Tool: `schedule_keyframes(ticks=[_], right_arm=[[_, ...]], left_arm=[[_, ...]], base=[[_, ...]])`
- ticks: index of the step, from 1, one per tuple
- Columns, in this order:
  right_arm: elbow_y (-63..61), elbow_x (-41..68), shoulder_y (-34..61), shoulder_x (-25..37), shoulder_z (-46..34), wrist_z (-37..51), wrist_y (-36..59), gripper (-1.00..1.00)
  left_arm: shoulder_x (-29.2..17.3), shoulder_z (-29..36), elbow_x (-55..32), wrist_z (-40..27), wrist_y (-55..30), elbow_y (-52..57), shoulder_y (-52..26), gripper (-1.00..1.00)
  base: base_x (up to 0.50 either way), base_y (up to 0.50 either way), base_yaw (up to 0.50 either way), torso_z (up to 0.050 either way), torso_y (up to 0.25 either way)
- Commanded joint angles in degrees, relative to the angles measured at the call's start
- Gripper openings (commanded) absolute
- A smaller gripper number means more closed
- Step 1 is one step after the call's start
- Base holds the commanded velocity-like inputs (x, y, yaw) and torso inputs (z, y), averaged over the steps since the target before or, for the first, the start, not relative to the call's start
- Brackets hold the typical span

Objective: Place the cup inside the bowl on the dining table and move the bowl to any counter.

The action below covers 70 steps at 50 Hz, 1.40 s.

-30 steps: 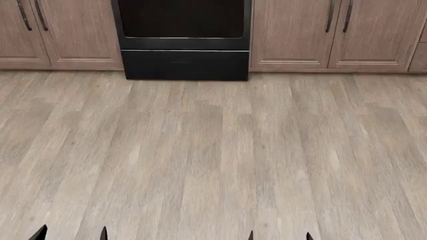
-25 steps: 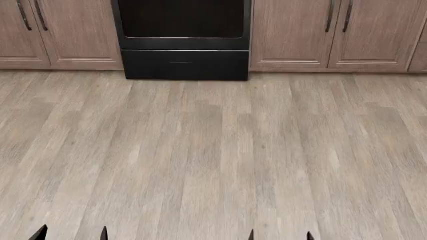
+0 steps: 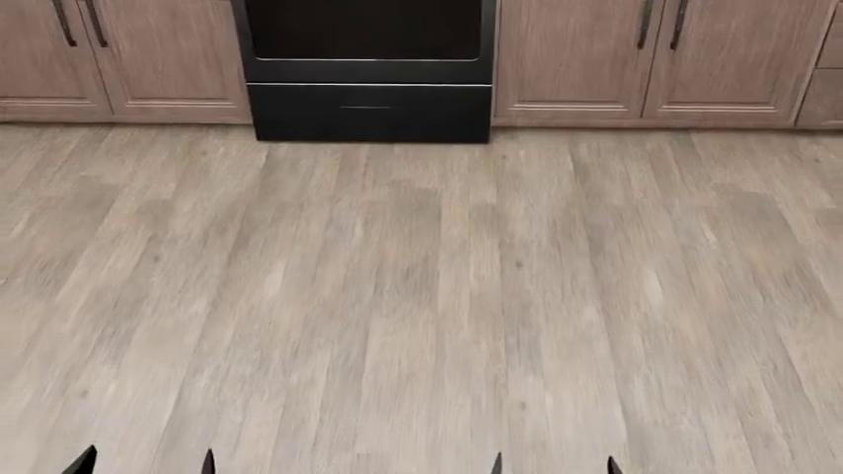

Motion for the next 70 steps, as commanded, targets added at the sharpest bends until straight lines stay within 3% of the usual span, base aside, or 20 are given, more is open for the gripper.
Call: schedule_keyframes(ticks=[1,70], right_arm=[[0.20,0.87,0.11,0.96,-1.20,1.24,0.05,1.00],[0.49,3.71,0.59,4.60,-5.72,5.51,0.05,1.00]], left_arm=[[-1.42,0.97,-1.17,-0.84,0.05,0.04,0.39,1.00],[-4.63,5.31,-4.77,-5.03,0.31,-0.15,-0.27,1.00]], base=[[-0.50,0.02,0.00,0.000,0.000],[-0.50,0.02,0.00,0.000,0.000]])
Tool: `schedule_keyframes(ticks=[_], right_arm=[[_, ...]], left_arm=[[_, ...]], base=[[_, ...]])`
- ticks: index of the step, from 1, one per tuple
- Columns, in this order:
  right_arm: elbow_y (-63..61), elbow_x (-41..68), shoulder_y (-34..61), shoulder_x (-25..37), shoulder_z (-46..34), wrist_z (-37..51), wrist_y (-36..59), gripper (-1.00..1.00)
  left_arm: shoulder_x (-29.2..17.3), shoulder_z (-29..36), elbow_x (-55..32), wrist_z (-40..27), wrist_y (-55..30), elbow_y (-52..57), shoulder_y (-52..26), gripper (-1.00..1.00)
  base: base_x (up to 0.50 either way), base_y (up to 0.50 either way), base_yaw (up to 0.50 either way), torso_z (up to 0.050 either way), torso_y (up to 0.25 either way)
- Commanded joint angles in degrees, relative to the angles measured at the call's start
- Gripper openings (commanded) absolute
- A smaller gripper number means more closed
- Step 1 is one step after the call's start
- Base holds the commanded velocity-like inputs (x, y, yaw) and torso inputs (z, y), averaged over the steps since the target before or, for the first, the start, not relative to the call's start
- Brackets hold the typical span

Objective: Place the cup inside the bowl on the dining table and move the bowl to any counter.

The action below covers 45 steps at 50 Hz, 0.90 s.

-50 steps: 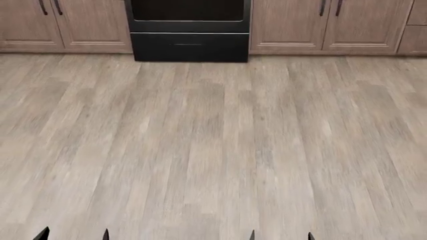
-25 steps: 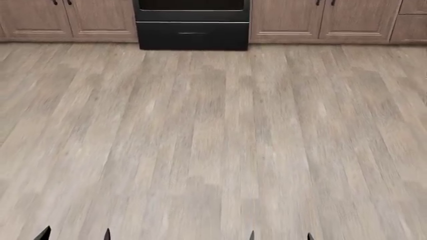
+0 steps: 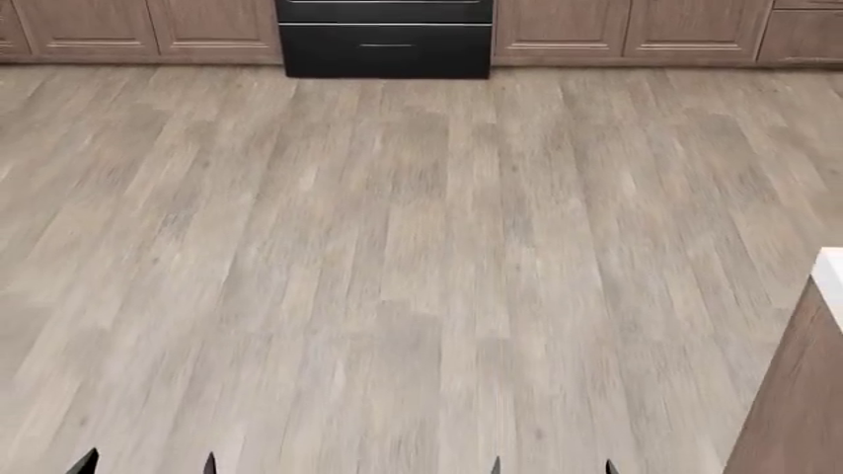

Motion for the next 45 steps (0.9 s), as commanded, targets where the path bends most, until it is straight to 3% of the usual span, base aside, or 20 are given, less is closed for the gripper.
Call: schedule_keyframes(ticks=[1,45], right_arm=[[0.03,0.43,0.10,0.50,-0.57,0.48,-0.01,1.00],[0.32,1.45,0.46,1.87,-2.57,2.10,0.10,1.00]], left_arm=[[-0.63,0.35,-0.69,-0.34,0.25,-0.20,0.05,1.00],[-1.69,2.29,-0.96,-3.15,-0.89,-0.77,-0.92,1.00]], base=[[-0.50,0.02,0.00,0.000,0.000],[-0.50,0.02,0.00,0.000,0.000]])
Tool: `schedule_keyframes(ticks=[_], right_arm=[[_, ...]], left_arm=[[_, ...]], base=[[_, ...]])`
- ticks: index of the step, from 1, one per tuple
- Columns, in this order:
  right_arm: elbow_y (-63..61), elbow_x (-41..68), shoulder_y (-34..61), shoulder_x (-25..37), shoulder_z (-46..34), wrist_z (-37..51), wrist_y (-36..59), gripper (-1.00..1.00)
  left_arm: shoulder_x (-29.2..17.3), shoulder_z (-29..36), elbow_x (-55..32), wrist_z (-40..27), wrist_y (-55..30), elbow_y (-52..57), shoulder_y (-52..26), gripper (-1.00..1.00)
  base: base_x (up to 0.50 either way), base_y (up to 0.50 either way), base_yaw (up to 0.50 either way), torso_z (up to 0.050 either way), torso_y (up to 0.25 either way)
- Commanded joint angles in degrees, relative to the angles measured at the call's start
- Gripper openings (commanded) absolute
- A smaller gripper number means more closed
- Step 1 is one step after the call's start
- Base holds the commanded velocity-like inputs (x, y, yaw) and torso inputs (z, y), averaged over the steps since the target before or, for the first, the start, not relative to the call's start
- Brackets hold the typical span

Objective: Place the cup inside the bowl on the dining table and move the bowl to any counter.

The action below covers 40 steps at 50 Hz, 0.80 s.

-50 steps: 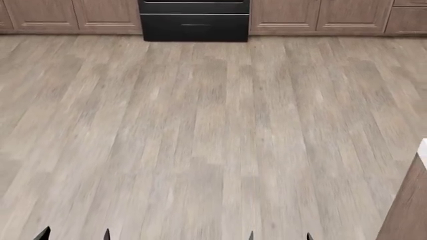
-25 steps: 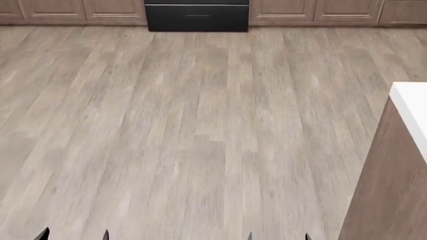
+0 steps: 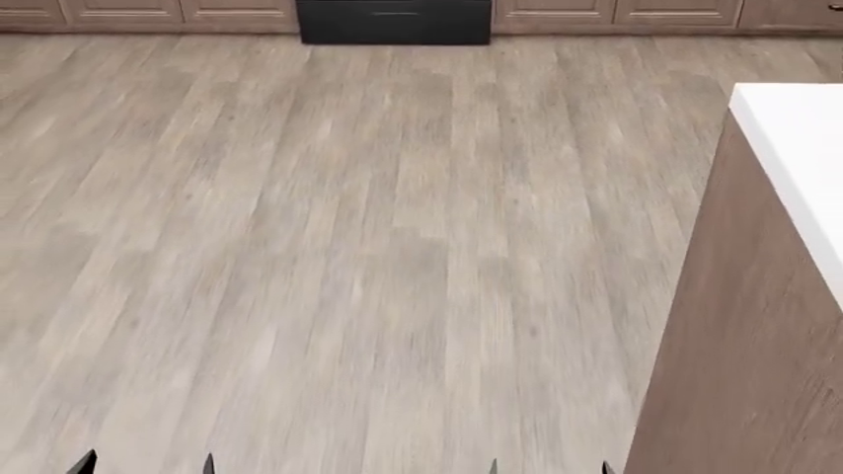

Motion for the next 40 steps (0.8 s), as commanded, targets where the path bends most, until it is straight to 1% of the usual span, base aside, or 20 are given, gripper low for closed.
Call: schedule_keyframes(ticks=[1,33,40], right_arm=[[0.05,0.22,0.09,0.32,-0.43,0.49,-0.04,1.00],[0.27,0.64,0.36,1.16,-1.57,1.75,0.13,1.00],[0.22,0.83,0.37,1.35,-1.78,1.93,0.11,1.00]], left_arm=[[-0.34,0.41,-0.32,-0.46,0.02,0.00,-0.05,1.00],[-0.81,1.75,-1.01,-1.67,-0.88,-0.22,-0.69,1.00],[-1.49,1.66,-1.52,-1.67,-0.75,0.61,0.11,1.00]], base=[[-0.50,0.02,0.00,0.000,0.000],[-0.50,0.02,0.00,0.000,0.000],[-0.50,0.02,0.00,0.000,0.000]])
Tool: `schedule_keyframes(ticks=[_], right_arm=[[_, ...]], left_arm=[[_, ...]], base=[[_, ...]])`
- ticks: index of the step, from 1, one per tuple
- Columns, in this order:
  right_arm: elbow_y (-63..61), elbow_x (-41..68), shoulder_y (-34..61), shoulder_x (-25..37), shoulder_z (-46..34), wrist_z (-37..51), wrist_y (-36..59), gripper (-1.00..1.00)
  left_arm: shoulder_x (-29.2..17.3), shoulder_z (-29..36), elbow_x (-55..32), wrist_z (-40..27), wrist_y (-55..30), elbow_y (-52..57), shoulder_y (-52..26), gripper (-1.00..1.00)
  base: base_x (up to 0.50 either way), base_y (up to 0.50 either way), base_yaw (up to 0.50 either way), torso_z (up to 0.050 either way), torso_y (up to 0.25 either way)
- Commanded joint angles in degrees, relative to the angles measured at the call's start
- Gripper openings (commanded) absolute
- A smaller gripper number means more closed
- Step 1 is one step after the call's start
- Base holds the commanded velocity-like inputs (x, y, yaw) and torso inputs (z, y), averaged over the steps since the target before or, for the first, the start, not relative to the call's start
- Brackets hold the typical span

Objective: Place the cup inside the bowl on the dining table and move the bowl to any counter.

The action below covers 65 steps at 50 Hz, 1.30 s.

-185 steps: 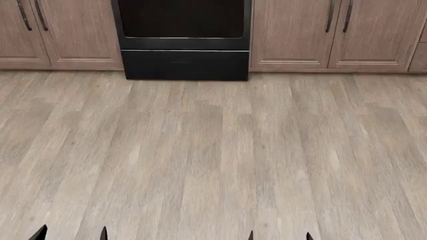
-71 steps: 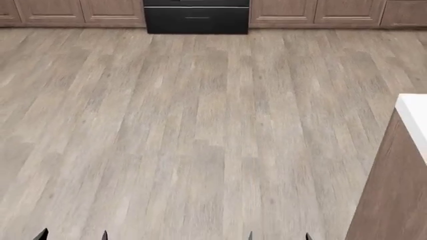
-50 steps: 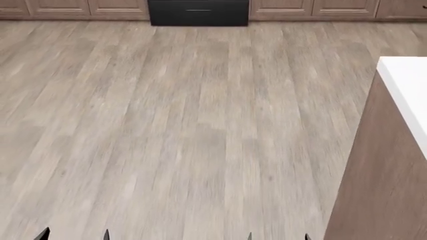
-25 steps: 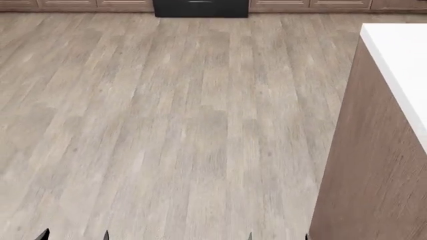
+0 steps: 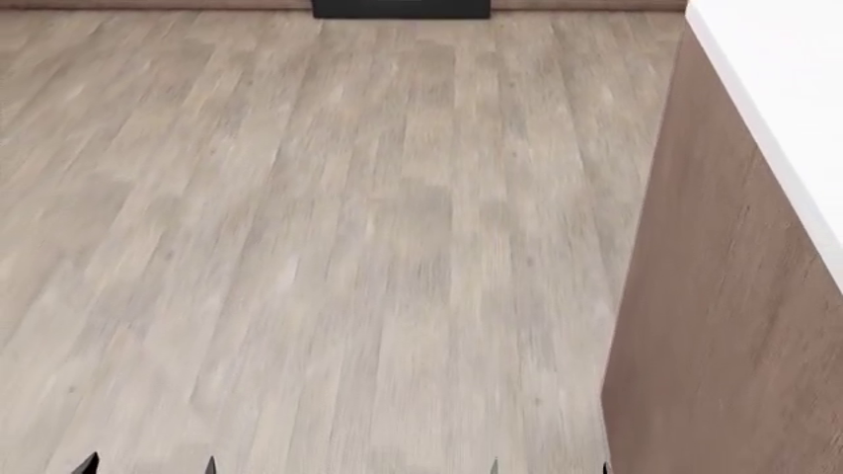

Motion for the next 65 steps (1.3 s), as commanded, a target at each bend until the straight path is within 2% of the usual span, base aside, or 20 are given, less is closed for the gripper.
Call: schedule_keyframes(ticks=[1,48,65], right_arm=[[-0.03,0.26,0.06,0.30,-0.38,0.34,0.03,1.00],[0.21,1.36,0.47,1.25,-1.67,1.57,-0.02,1.00],[-0.09,4.04,0.24,1.43,-1.62,0.58,-0.44,1.00]], left_arm=[[-0.59,0.18,-0.53,-0.23,-0.03,0.70,0.48,1.00],[-1.12,1.62,-1.61,-1.39,0.58,-0.60,-0.76,1.00],[-1.72,1.91,-2.13,-1.72,0.62,-0.19,-0.52,1.00]], base=[[-0.50,0.02,0.00,0.000,0.000],[-0.50,0.01,0.00,0.000,0.000],[-0.49,-0.29,0.00,0.000,0.000]])
